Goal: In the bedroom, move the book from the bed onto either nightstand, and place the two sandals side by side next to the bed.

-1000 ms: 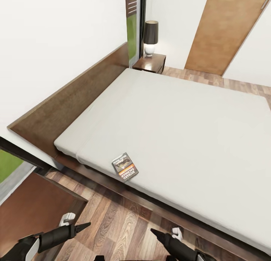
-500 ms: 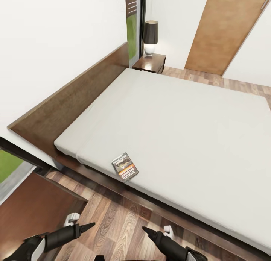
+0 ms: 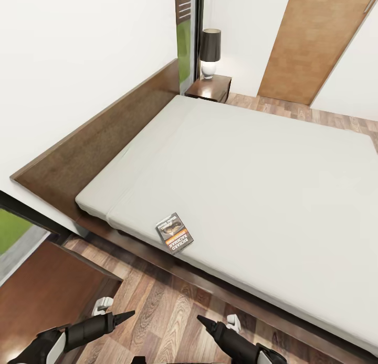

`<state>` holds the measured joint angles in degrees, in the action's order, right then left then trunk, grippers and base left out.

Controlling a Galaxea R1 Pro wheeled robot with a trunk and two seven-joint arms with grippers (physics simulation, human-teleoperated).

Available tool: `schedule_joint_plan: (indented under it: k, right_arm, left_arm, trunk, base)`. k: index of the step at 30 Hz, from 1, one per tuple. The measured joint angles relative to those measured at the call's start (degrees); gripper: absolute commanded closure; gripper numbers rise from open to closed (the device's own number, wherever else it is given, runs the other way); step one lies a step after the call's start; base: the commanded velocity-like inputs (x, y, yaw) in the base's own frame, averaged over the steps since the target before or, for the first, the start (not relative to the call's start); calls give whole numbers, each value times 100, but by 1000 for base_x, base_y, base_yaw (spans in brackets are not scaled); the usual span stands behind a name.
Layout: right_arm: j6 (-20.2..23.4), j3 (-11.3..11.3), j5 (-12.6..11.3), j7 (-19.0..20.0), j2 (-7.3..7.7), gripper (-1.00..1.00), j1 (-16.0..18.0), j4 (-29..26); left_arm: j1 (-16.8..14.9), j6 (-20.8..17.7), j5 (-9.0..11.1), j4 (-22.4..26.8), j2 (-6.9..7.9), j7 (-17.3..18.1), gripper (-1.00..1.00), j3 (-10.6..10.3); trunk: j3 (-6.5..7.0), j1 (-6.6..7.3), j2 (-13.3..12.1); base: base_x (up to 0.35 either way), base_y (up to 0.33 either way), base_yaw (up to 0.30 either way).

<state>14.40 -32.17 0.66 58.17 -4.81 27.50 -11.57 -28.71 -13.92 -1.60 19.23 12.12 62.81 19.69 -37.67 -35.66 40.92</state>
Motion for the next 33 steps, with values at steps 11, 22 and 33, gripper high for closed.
schedule_joint_plan:
  k: [11,22,33]
  right_arm:
    - [-36,-44,-1869,-200,-91,-100,6,3]
    - [-29,-30,-2168,-277,-276,-100,287,20]
    - [-27,27,-2145,-212,-318,-100,684,23]
  left_arm:
    - [0,1,-7,-74,-32,-18,-100,-9]
    - [0,2,-8,-80,-87,-199,-100,-19]
    - [0,2,-7,-77,-92,-202,-100,-28]
  trunk:
    - [0,0,0]
    - [0,0,0]
    - [0,0,0]
  base:
    - [0,0,0]
    - [0,0,0]
    - [0,0,0]
